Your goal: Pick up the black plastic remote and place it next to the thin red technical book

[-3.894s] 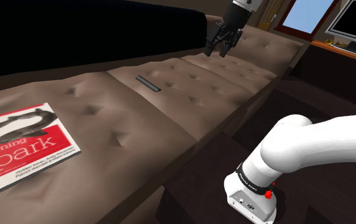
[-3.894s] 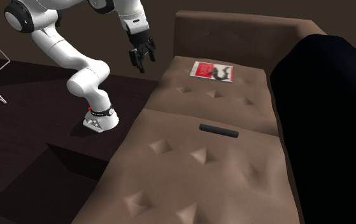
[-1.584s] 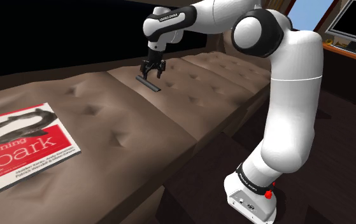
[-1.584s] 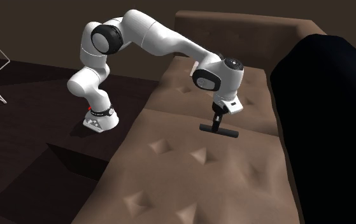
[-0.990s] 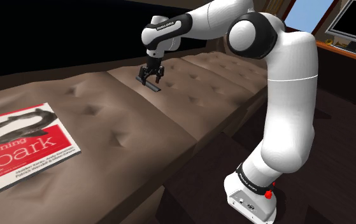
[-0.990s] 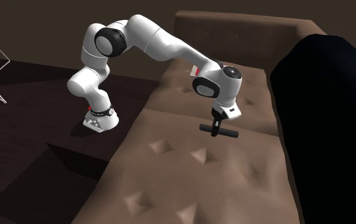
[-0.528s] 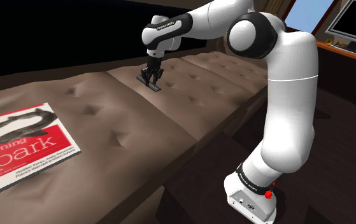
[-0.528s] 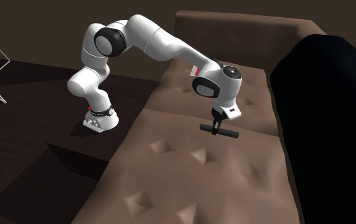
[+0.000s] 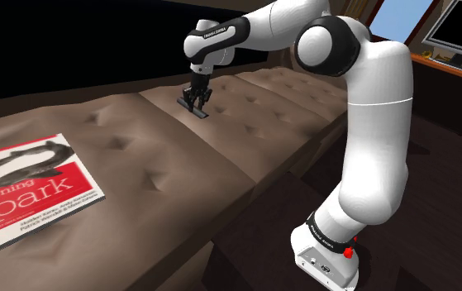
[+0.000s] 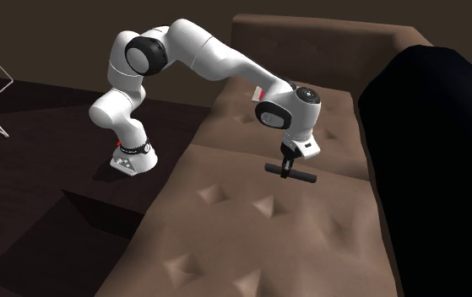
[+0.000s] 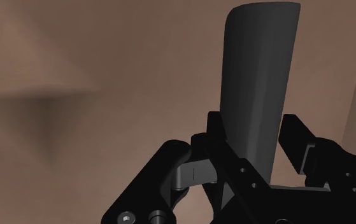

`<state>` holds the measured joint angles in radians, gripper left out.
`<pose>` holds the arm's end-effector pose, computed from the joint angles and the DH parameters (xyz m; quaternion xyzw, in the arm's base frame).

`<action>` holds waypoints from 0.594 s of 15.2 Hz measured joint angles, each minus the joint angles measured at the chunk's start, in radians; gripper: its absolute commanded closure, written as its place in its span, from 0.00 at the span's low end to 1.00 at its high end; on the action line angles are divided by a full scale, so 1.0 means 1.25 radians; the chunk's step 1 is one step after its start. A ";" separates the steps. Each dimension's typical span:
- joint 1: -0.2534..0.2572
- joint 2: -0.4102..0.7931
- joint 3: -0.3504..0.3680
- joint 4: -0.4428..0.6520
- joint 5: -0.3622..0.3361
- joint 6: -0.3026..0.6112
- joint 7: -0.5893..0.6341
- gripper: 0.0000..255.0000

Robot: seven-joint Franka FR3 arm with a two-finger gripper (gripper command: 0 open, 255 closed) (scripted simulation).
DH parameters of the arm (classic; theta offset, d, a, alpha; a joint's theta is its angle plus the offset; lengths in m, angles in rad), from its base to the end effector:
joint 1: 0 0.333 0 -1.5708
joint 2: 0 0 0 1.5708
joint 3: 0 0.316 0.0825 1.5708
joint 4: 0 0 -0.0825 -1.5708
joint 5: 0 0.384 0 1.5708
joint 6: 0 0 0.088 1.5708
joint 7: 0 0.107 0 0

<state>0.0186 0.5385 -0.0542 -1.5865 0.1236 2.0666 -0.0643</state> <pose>0.6846 -0.0131 0.3187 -0.9987 0.0132 0.0265 0.0409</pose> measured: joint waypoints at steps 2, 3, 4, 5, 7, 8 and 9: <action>0.000 -0.007 0.000 0.006 -0.001 -0.014 0.002 1.00; 0.001 -0.012 0.000 0.007 -0.001 -0.020 0.003 1.00; 0.001 -0.016 -0.001 0.011 -0.002 -0.028 0.004 1.00; 0.001 -0.022 -0.001 0.011 -0.003 -0.035 0.005 1.00; 0.000 -0.031 -0.002 0.024 -0.004 -0.056 0.006 1.00; 0.001 -0.036 -0.002 0.025 -0.005 -0.062 0.008 1.00; 0.001 -0.040 -0.002 0.030 -0.005 -0.071 0.008 1.00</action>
<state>0.0202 0.4888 -0.0566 -1.5486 0.1173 1.9782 -0.0539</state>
